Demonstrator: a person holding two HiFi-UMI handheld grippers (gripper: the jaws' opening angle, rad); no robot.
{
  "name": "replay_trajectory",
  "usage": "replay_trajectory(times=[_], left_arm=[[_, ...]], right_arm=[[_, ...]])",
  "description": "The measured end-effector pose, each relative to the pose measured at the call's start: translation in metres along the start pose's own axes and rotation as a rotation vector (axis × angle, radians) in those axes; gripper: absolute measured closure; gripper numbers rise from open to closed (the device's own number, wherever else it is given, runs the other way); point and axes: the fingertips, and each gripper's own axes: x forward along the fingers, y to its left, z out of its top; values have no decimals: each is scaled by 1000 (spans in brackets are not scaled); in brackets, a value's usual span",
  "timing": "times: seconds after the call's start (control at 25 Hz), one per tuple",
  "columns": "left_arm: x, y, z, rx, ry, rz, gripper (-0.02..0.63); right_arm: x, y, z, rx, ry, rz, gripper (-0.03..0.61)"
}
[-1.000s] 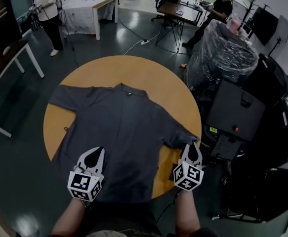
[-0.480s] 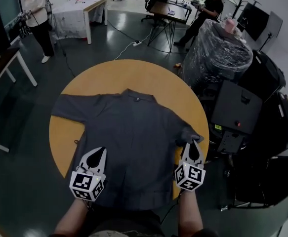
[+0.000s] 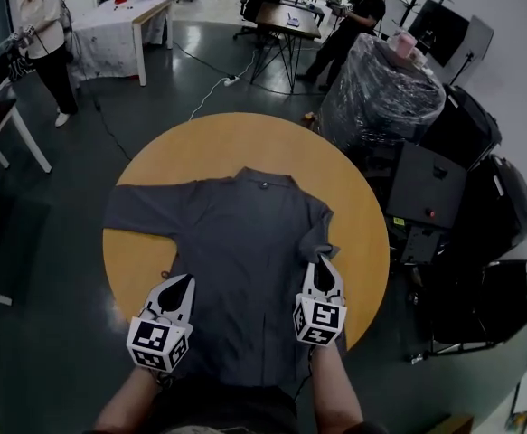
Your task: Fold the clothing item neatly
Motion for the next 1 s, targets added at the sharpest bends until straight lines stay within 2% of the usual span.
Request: replay_trajectory(times=[0.24, 0.44, 0.64, 0.8, 1.0], left_arm=[[3, 12, -10, 11, 29, 26, 606], [5, 5, 2, 42, 25, 42, 606], [2, 22, 32, 38, -34, 71, 606], [2, 39, 37, 33, -32, 54, 605], [14, 55, 29, 35, 7, -44, 606]], right_arm=[[1, -11, -20, 30, 46, -48, 575], [8, -29, 4, 50, -6, -37, 575], [21, 6, 32, -56, -36, 32, 575], [35, 54, 44, -210, -35, 91, 575], [72, 107, 15, -339, 103, 153, 575]])
